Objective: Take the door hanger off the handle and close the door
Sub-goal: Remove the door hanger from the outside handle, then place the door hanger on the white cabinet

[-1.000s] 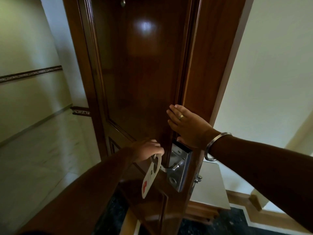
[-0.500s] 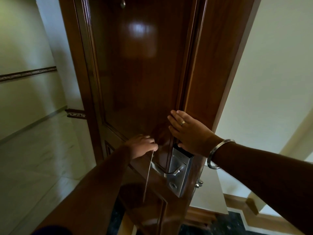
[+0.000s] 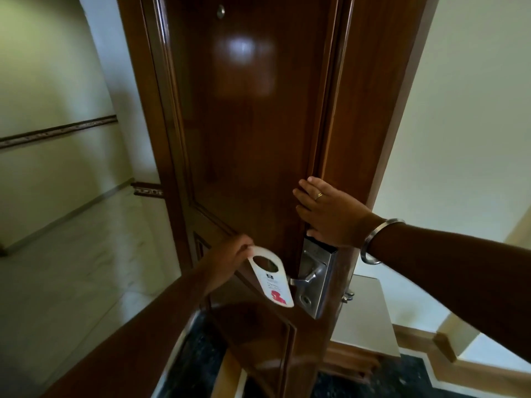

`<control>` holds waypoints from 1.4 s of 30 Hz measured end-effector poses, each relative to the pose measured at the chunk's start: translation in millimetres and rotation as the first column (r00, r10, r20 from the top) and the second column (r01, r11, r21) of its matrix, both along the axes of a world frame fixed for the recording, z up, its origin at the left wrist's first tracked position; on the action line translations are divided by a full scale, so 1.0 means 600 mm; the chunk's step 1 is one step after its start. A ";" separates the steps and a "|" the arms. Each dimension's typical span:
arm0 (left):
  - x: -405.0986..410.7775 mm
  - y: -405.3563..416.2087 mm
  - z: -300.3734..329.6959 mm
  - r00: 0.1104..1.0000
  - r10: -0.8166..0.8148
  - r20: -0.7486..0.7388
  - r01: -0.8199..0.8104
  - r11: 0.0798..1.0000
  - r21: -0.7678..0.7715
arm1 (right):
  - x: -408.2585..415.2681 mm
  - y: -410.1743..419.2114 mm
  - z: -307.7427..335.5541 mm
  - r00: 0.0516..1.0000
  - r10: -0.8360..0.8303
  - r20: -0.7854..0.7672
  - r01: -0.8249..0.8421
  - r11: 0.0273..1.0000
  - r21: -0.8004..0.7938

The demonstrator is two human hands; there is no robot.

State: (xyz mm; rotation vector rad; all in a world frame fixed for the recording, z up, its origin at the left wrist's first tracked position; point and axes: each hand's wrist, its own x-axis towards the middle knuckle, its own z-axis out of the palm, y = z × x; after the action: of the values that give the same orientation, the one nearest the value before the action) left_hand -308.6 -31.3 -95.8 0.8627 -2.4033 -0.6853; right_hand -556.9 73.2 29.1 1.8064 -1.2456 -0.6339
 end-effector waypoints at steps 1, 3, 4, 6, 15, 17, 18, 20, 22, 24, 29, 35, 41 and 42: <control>0.005 0.019 0.006 0.996 0.035 -0.084 -0.034 0.999 0.018 | 0.003 0.000 0.005 0.995 0.015 0.097 -0.017 1.000 0.025; 0.011 0.054 0.017 0.976 0.081 -0.201 -0.074 0.996 0.044 | 0.015 0.000 0.012 0.935 0.043 0.353 -0.076 0.994 0.081; 0.013 0.068 0.023 0.969 0.092 -0.228 -0.081 0.995 0.058 | 0.022 0.001 0.014 0.872 0.046 0.487 -0.112 0.988 0.106; 0.009 0.092 0.034 0.956 0.088 -0.278 -0.065 0.994 0.093 | 0.032 0.008 0.012 0.710 0.003 0.704 -0.169 0.972 0.166; -0.067 0.189 0.006 0.820 0.133 -0.557 0.118 0.913 0.392 | 0.016 0.107 -0.058 0.210 -0.356 0.911 -0.197 0.897 0.396; -0.095 0.222 -0.046 0.838 0.207 -0.505 0.124 0.829 0.545 | -0.018 0.138 -0.068 0.141 -0.411 0.901 -0.172 0.886 0.431; -0.115 0.242 -0.078 0.867 0.238 -0.437 0.095 0.783 0.615 | -0.041 0.153 -0.071 0.119 -0.425 0.897 -0.150 0.886 0.439; -0.163 0.295 -0.135 0.918 0.276 -0.284 0.031 0.665 0.746 | -0.095 0.183 -0.076 0.104 -0.439 0.892 -0.087 0.890 0.448; -0.214 0.337 -0.171 0.929 0.251 -0.271 0.074 0.592 0.803 | -0.151 0.203 -0.077 0.065 -0.479 0.875 -0.063 0.874 0.483; -0.281 0.367 -0.182 0.929 0.219 -0.298 0.131 0.557 0.820 | -0.223 0.220 -0.084 -0.005 -0.526 0.851 -0.055 0.849 0.525; -0.480 0.383 -0.182 0.927 0.275 -0.254 0.056 0.569 0.820 | -0.432 0.235 -0.126 -0.205 -0.513 0.834 0.018 0.850 0.527; -0.646 0.368 -0.200 0.895 0.420 -0.151 -0.079 0.481 0.873 | -0.589 0.220 -0.252 -0.618 -0.454 0.642 -0.020 0.825 0.564; -0.721 0.291 -0.239 0.837 0.546 -0.039 -0.222 0.404 0.887 | -0.645 0.144 -0.390 -0.721 -0.534 0.441 -0.111 0.718 0.687; -0.732 0.269 -0.250 0.834 0.551 -0.023 -0.246 0.408 0.879 | -0.655 0.123 -0.409 -0.739 -0.534 0.411 -0.114 0.701 0.704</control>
State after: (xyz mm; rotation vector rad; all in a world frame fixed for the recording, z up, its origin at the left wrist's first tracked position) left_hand -747.9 130.0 -245.7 1.5108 -1.3328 -1.7076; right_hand -949.7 146.7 -216.3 1.7447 -3.5364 1.5569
